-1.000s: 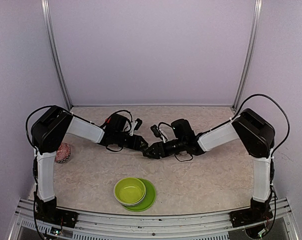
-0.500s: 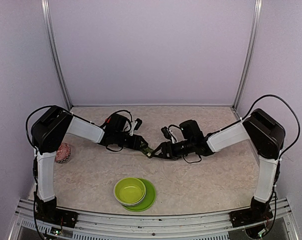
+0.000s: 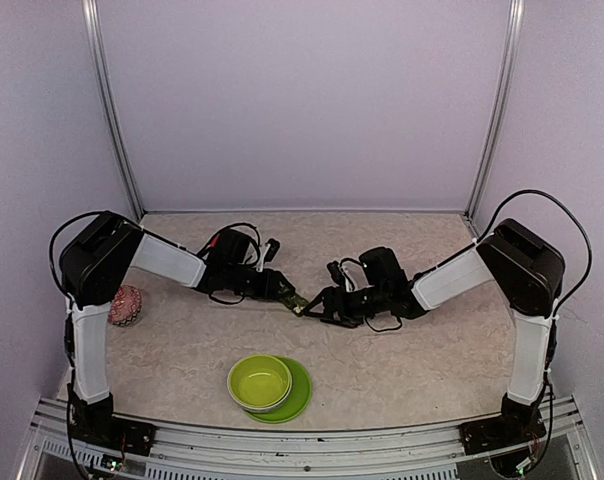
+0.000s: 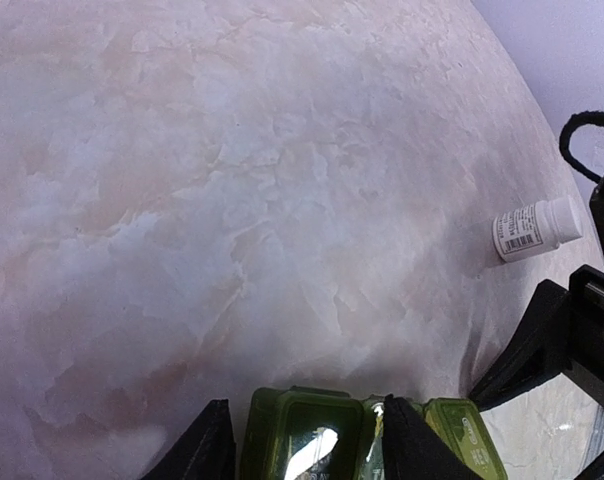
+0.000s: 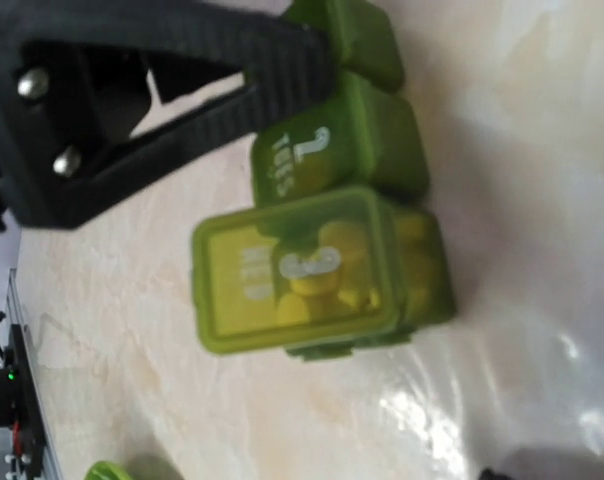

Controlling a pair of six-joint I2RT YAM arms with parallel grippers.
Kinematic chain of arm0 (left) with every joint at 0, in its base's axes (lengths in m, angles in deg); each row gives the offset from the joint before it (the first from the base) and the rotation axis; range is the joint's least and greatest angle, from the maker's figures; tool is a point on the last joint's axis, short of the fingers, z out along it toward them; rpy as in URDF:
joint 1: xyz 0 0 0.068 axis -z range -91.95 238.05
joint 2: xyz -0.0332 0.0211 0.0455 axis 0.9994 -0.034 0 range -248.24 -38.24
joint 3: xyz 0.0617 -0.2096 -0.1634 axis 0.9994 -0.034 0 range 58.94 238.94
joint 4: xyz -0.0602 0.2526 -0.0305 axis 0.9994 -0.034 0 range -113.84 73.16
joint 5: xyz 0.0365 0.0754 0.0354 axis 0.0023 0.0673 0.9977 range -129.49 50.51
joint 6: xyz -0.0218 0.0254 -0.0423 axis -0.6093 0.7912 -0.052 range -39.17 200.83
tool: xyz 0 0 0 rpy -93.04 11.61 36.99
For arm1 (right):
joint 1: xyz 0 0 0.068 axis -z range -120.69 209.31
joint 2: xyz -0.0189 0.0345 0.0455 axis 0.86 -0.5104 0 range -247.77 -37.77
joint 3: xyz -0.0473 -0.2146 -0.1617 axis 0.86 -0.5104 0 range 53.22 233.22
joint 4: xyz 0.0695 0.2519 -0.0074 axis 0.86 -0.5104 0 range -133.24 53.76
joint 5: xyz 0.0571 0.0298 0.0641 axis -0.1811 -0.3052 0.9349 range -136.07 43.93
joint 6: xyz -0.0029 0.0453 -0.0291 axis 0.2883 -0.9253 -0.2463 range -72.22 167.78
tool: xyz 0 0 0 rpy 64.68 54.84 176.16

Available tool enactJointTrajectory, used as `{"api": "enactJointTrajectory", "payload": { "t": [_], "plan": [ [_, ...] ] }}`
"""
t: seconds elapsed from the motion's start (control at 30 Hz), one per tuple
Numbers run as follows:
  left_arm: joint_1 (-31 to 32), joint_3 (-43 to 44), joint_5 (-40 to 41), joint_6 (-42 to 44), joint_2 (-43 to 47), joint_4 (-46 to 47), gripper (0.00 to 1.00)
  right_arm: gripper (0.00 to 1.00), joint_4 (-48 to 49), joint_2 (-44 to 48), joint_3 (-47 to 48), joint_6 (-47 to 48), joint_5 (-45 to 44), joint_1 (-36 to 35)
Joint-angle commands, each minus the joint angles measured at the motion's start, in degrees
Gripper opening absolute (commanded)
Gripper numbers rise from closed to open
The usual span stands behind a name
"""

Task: Sort the pills into containers
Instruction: Move the pill container to the center of the board.

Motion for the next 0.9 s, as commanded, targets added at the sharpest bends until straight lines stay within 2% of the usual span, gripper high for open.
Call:
{"api": "enactJointTrajectory", "payload": {
  "t": [0.0, 0.13, 0.4, 0.87],
  "plan": [
    [0.2, -4.3, -1.5, -4.3, 1.7, -2.2, 0.53, 0.75, 3.1, -0.2, 0.0, -1.7, -0.3, 0.2],
    [0.7, -6.8, -2.4, -5.8, 3.9, 0.1, 0.58, 0.77, 3.4, 0.4, 0.1, -1.7, -0.6, 0.2],
    [1.4, -9.6, -7.0, -7.3, 4.9, 5.0, 0.60, 0.81, 2.1, 1.7, 0.2, -0.7, -1.0, 0.5],
    [2.6, -14.8, -7.9, -9.0, 7.8, 9.0, 0.64, 0.82, -1.9, 1.1, 1.6, 1.6, -2.4, 3.2]
  ]
}}
